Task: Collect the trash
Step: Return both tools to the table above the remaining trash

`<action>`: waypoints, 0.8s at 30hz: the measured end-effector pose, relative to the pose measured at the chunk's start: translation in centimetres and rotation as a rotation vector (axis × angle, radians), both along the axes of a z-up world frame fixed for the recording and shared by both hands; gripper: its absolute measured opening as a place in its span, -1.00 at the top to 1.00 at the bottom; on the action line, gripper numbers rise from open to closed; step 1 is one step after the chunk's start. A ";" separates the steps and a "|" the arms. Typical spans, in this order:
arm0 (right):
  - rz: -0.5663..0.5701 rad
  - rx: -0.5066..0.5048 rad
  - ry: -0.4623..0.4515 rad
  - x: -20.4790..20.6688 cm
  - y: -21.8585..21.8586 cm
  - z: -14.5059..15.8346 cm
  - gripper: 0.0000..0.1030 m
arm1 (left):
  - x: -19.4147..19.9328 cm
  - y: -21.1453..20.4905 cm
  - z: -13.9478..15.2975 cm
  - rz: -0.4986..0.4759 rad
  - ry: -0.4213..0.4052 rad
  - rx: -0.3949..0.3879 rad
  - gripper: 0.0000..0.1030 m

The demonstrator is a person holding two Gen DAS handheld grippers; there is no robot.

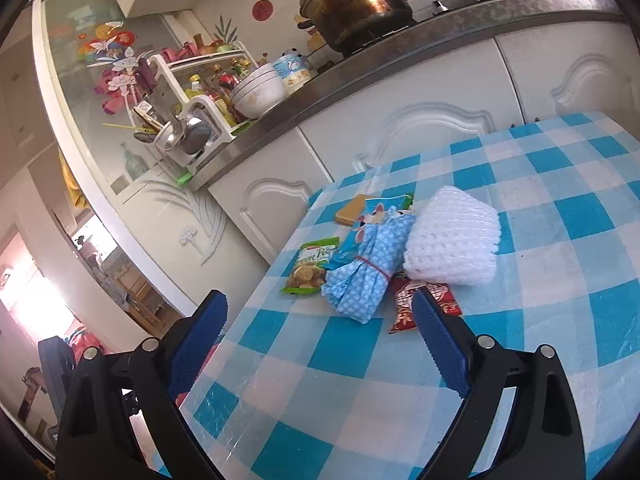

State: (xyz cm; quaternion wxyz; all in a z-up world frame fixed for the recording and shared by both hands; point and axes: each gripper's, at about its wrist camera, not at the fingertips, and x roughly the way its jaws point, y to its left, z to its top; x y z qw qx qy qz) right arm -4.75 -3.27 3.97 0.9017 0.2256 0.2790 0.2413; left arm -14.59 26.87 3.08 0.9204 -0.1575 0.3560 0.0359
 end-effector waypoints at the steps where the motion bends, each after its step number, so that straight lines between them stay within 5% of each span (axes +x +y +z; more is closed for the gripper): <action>1: -0.006 0.007 0.005 0.1 -0.5 -0.1 -0.80 | 0.1 -0.3 0.0 -0.006 0.000 0.005 -0.88; 16: -0.108 0.142 0.098 2.2 -7.8 -1.9 -0.79 | 3.9 -5.9 1.6 -0.092 -0.008 0.030 -0.88; 24: -0.137 0.189 0.120 3.1 -10.3 -2.5 -0.80 | 12.8 -8.5 4.4 -0.060 -0.061 -0.050 -0.88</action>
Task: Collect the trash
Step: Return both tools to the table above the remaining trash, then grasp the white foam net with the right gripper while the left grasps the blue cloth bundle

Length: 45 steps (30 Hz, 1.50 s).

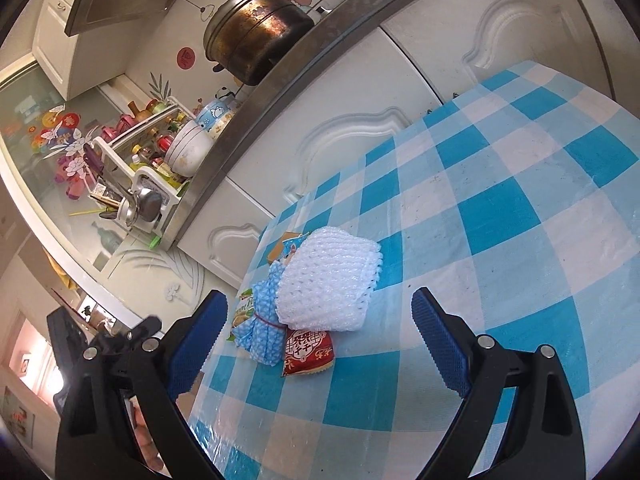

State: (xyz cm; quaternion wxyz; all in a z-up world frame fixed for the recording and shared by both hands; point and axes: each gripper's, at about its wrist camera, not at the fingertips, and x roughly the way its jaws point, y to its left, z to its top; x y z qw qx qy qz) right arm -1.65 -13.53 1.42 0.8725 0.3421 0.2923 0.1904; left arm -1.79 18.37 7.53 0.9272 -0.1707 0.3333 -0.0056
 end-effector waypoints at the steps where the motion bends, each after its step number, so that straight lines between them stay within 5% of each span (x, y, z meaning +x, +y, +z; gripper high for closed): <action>1: -0.001 0.002 0.001 0.1 -0.2 0.0 -0.79 | 1.4 -0.4 0.0 0.006 0.003 -0.012 -0.88; 9: -0.013 0.043 0.029 0.8 -1.4 -1.0 -0.80 | 14.2 -2.5 -2.2 0.043 0.154 -0.058 -0.88; 19: -0.006 0.086 0.036 1.0 -2.0 -1.3 -0.80 | 21.9 -4.2 -6.3 0.079 0.348 -0.040 -0.87; 25: -0.006 0.114 0.045 1.0 -2.3 -1.5 -0.80 | 22.9 -5.4 -6.4 0.094 0.374 0.075 -0.72; 30: -0.005 0.119 0.048 0.9 -2.4 -1.6 -0.80 | 22.3 -6.1 -6.4 0.105 0.379 0.174 -0.23; 33: -0.003 0.112 0.048 1.0 -2.3 -1.5 -0.80 | 21.8 -6.3 -6.2 0.085 0.370 0.160 -0.03; 45: -0.015 0.104 0.055 0.9 -2.5 -1.6 -0.80 | 17.5 -11.5 -6.6 -0.128 0.382 0.179 0.03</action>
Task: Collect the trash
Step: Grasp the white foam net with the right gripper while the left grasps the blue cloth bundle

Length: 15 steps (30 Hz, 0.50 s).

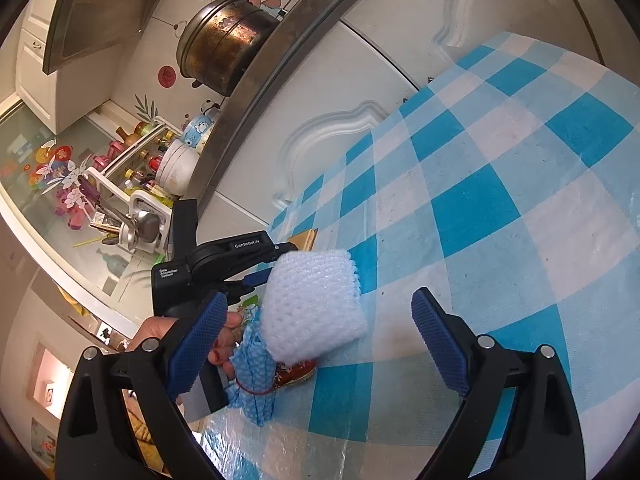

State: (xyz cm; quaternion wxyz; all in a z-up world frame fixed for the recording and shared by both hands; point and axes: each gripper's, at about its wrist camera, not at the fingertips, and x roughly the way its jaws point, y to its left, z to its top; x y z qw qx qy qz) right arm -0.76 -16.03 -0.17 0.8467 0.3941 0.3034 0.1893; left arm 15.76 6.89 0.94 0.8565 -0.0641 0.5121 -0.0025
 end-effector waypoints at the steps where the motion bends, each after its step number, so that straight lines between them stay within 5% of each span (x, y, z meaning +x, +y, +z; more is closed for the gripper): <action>1: -0.001 -0.004 0.000 0.0 0.0 0.0 -0.80 | -0.7 -0.6 -0.1 -0.030 0.009 -0.006 0.03; 10: 0.000 -0.064 0.022 -0.2 -0.6 0.1 -0.80 | -5.2 -1.1 1.0 -0.132 0.002 -0.117 0.12; 13: 0.025 -0.106 0.044 0.0 -0.2 0.0 -0.79 | -6.9 0.1 2.1 -0.130 -0.008 -0.100 -0.11; 15: 0.053 -0.126 0.048 0.3 0.4 -0.1 -0.79 | -8.1 0.9 2.8 -0.117 -0.029 -0.073 -0.44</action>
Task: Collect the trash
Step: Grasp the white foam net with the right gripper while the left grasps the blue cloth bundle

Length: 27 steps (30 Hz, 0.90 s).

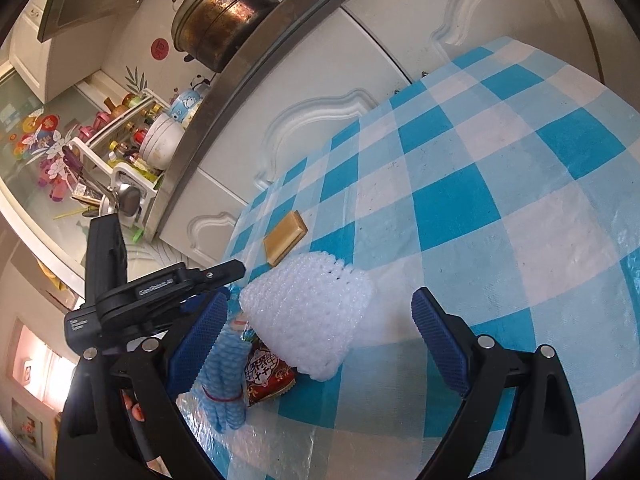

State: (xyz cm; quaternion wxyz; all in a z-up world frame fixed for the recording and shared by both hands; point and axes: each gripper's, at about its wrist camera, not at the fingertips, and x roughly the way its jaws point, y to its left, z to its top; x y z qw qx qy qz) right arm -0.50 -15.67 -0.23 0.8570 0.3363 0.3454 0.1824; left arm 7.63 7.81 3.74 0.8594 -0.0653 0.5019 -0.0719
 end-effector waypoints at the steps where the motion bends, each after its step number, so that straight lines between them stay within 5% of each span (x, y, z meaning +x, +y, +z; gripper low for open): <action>1: 0.014 -0.019 0.005 0.2 0.4 0.0 -0.80 | -0.6 0.4 0.3 0.010 -0.011 0.019 -0.48; 4: 0.051 -0.096 0.011 0.6 1.9 0.2 -0.79 | -2.0 1.6 0.4 0.061 0.007 0.044 -0.64; 13: 0.102 -0.290 0.004 1.9 4.9 0.4 -0.82 | -2.6 3.6 -1.7 0.201 0.133 -0.136 -0.65; 16: 0.116 -0.309 -0.002 1.8 5.2 0.3 -0.37 | -2.3 3.3 -2.1 0.214 0.123 -0.171 -0.67; 20: 0.120 -0.297 -0.017 1.6 5.1 0.5 -0.11 | -2.2 2.7 -2.1 0.224 0.104 -0.154 -0.67; 27: 0.113 -0.232 -0.032 1.4 4.2 0.8 0.08 | -6.5 2.2 0.2 0.037 -0.003 -0.181 -0.67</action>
